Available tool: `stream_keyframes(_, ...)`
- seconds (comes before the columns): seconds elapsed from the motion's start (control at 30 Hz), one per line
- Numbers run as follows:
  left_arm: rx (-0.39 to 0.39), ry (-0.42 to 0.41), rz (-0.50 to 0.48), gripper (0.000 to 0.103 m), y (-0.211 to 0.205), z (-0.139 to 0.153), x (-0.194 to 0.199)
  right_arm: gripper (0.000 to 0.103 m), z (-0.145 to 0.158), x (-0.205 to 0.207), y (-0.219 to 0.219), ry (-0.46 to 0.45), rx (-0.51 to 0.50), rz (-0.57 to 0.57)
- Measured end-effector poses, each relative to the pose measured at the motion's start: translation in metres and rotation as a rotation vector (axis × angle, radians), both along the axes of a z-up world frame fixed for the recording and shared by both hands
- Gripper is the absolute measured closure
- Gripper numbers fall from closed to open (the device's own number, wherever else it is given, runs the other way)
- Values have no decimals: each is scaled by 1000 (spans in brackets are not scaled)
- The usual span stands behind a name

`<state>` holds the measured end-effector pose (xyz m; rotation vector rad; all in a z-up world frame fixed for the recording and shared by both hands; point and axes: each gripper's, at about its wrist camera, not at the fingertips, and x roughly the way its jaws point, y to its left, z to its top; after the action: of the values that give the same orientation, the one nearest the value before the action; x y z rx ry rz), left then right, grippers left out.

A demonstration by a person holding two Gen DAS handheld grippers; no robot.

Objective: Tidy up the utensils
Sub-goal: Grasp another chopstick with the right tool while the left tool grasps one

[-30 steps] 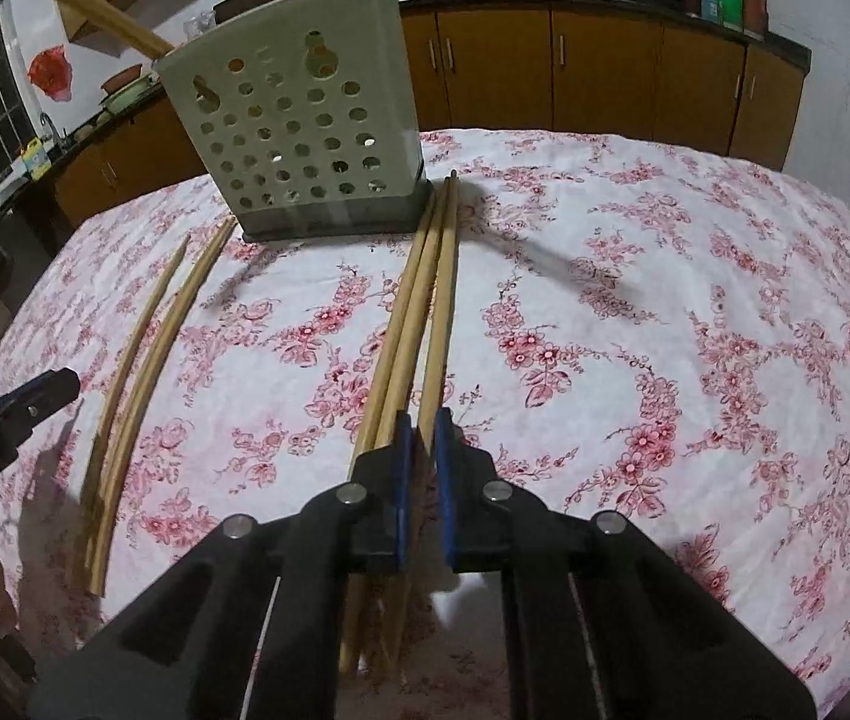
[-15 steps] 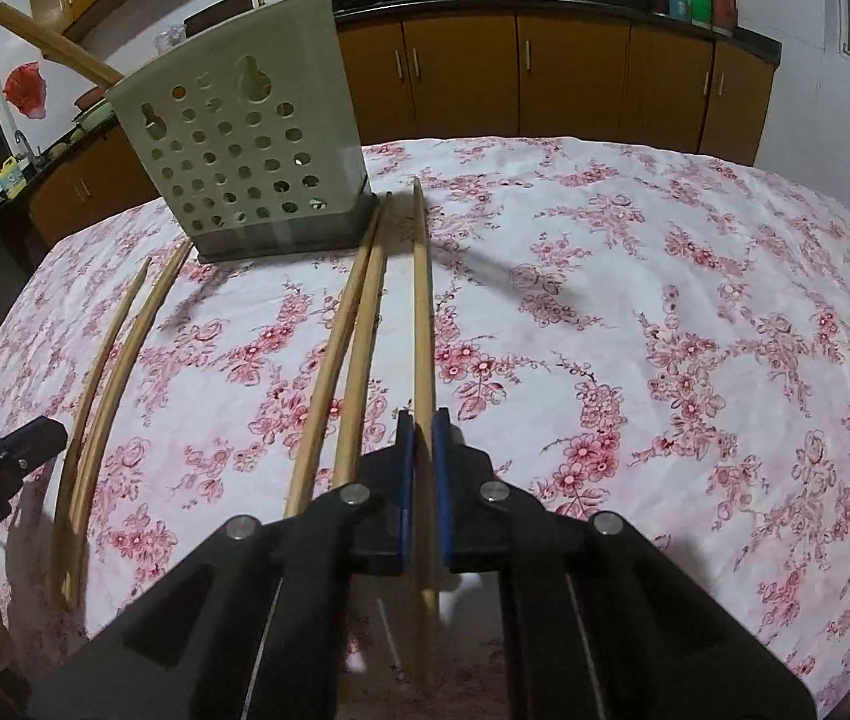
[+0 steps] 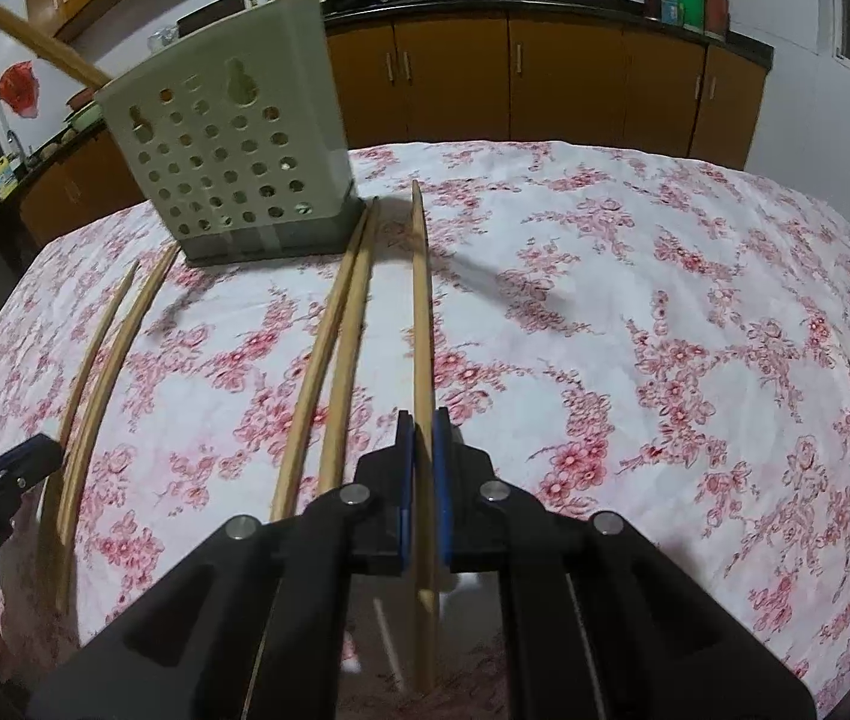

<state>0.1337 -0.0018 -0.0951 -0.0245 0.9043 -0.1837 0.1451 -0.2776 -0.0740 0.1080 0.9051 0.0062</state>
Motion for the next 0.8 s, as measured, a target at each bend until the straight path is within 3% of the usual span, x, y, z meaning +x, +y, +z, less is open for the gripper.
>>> stream_keyframes(0.3,33,-10,49,95,24,0,22,95,-1,3,-11,-18,-5,-26)
stream_keyframes(0.8,33,-17,18,95,25,1,23,93,1,-3,-6,-18,19,9)
